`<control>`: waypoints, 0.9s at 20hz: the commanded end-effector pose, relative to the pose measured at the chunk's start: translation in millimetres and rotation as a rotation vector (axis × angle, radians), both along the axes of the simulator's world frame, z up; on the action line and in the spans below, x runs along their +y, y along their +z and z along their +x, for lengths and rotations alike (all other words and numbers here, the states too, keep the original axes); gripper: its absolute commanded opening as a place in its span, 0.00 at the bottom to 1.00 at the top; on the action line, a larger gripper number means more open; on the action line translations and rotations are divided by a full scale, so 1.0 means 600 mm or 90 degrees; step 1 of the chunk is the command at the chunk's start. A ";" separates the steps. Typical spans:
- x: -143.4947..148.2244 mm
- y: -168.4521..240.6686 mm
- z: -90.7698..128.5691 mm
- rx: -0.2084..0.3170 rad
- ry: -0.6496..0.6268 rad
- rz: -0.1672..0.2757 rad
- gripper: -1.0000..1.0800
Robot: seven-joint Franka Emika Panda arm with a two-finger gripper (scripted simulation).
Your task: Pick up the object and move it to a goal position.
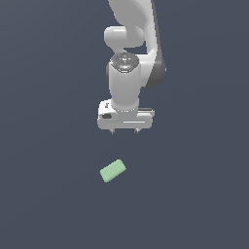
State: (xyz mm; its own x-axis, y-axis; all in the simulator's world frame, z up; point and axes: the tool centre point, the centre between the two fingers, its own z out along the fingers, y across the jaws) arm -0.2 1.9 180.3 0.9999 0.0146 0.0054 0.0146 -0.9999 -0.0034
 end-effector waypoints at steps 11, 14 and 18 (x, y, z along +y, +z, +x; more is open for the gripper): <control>0.016 0.034 0.020 -0.029 -0.016 0.010 0.96; 0.015 0.032 0.020 -0.027 -0.016 0.009 0.96; 0.013 0.028 0.025 -0.027 -0.032 0.010 0.96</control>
